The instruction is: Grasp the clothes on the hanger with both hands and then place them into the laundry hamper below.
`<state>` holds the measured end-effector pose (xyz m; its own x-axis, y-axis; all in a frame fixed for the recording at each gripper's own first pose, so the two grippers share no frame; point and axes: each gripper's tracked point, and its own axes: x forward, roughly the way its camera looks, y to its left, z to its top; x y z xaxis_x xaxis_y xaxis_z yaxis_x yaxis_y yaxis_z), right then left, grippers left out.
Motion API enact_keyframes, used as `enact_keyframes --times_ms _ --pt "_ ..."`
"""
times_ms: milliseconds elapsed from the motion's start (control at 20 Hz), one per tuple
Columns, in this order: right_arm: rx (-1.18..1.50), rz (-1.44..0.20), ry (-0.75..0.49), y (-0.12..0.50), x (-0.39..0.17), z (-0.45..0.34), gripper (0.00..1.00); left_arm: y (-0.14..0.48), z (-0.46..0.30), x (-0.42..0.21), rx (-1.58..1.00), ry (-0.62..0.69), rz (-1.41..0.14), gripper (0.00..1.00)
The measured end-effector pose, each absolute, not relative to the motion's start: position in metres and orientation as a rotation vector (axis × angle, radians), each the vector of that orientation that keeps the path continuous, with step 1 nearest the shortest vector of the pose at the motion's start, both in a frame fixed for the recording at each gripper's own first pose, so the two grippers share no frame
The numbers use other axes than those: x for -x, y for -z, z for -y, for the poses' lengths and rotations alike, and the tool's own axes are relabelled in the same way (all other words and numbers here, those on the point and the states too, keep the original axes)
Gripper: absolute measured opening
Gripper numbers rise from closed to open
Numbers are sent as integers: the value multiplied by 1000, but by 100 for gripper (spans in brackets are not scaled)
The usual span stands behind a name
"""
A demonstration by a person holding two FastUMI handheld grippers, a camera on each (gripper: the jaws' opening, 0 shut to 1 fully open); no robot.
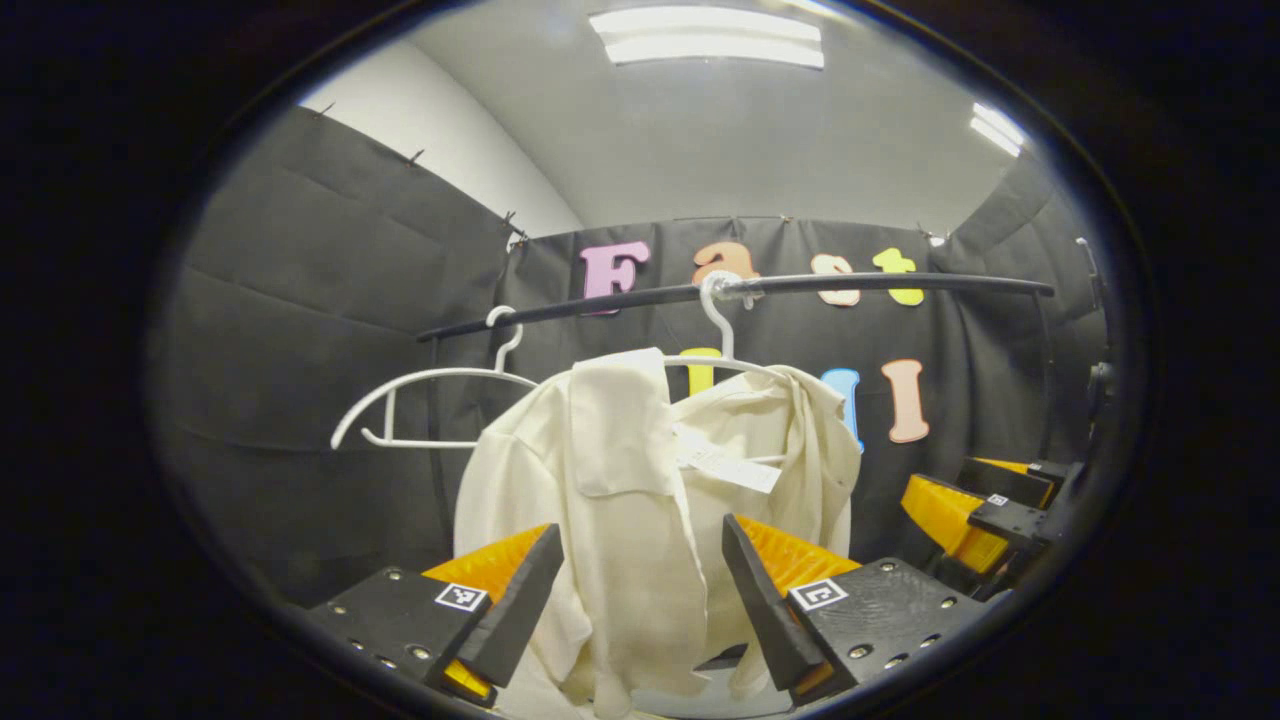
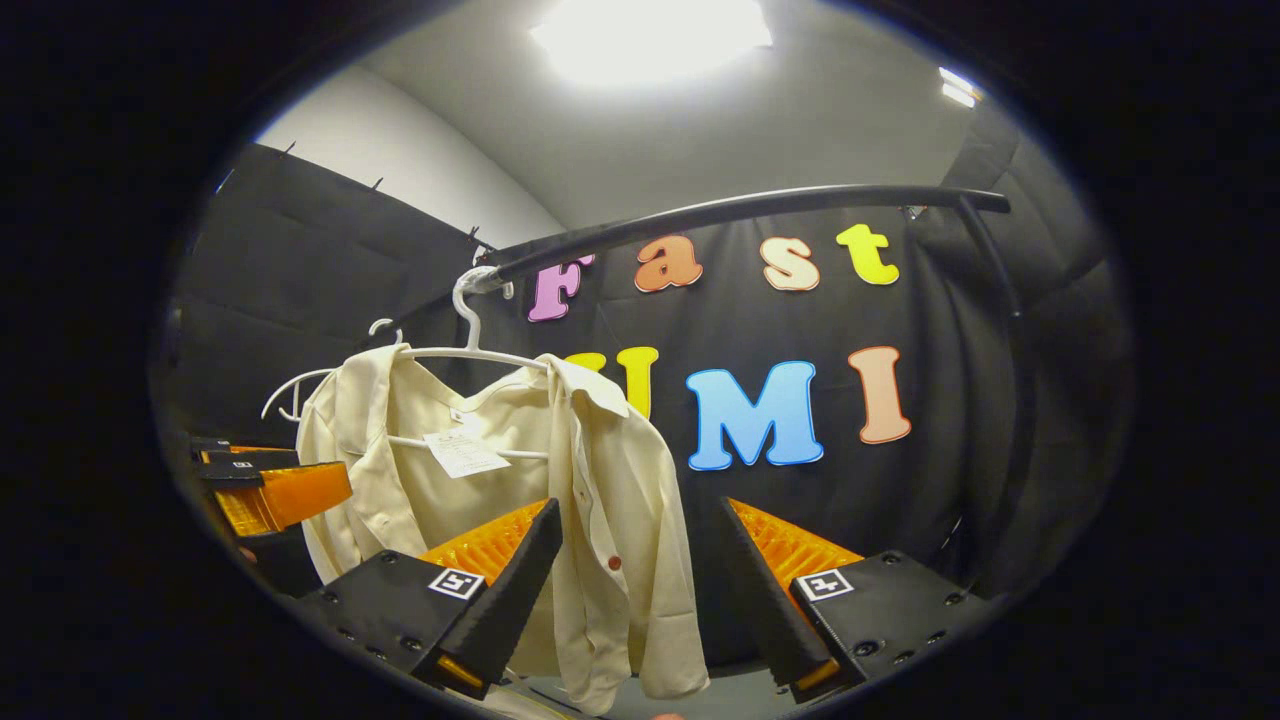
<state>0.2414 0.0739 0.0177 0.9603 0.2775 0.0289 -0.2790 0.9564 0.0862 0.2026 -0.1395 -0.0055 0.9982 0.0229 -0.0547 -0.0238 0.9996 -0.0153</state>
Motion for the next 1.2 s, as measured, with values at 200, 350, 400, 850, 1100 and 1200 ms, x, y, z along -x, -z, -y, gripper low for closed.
enact_keyframes --times_ms 200,350,400,850,1100,1200 --pt "-111 6 -324 -11 -276 -91 97 21 141 -235 22 -67 -89 92" --pt "-139 -14 -349 -5 -297 -104 98 35 131 -256 24 -128 -114 93" --pt "-144 -22 -356 -4 -303 -110 97 37 128 -261 17 -148 -117 92" --pt "-159 -67 -400 12 -336 -148 93 43 109 -272 -48 -229 -121 45" --pt "-129 -60 -366 13 -347 -150 31 46 106 -277 -43 -205 -125 12" --pt "-135 -58 -357 12 -348 -149 5 44 110 -276 -59 -167 -120 2"
